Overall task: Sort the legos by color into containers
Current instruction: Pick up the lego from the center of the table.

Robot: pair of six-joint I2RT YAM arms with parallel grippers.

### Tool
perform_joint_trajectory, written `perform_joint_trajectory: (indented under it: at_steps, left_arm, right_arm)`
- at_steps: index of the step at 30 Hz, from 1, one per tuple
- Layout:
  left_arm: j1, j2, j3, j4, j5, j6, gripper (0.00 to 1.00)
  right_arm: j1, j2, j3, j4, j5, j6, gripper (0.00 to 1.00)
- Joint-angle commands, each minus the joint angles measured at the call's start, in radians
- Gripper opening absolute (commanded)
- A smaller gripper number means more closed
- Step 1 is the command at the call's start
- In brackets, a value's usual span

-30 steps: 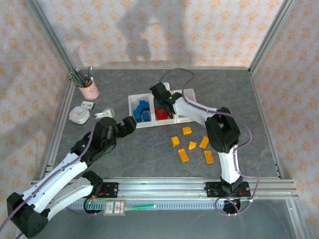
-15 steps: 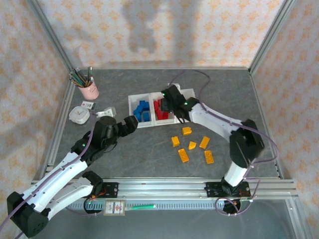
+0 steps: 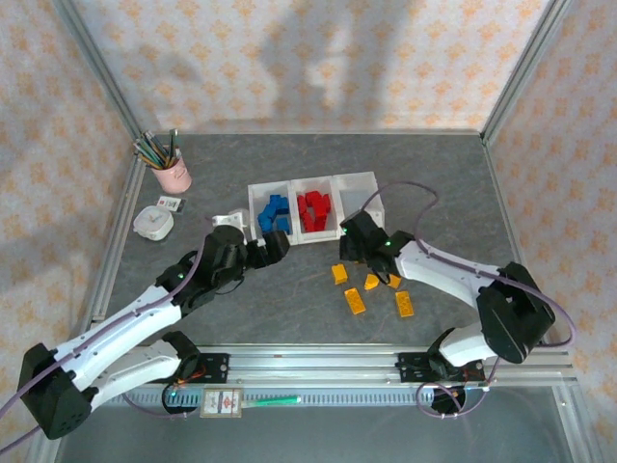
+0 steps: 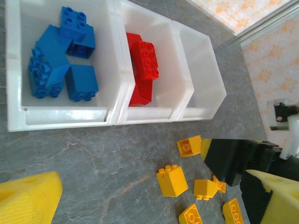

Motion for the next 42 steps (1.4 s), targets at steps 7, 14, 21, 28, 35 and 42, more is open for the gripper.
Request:
perform_joint_trajectory:
  at_steps: [7,14,21,28,35,42]
  left_arm:
    - [-0.041,0.065,0.000,0.102,0.006,-0.030,0.99]
    - [-0.042,0.062,-0.005,0.096,-0.013,-0.029,0.99]
    - [-0.042,0.057,-0.005,0.083,-0.023,-0.024,0.99]
    - [-0.042,0.047,-0.005,0.066,-0.045,-0.016,0.99]
    - [-0.042,0.048,0.012,0.052,-0.062,0.006,0.99]
    - [-0.040,0.081,0.061,0.073,-0.078,0.035,0.99]
  right_arm:
    - [-0.027,0.120,0.011,0.092,0.029,-0.026,0.82]
    - [-0.054,0.190,0.029,0.117,0.010,-0.058,0.74]
    - [-0.060,0.226,0.040,0.133,0.000,-0.078,0.59]
    - [-0.061,0.203,0.032,0.124,-0.010,-0.090,0.44]
    - [-0.062,0.104,0.040,0.072,-0.002,-0.097,0.36]
    - [-0.127,0.080,0.189,0.004,-0.001,-0.125,0.36]
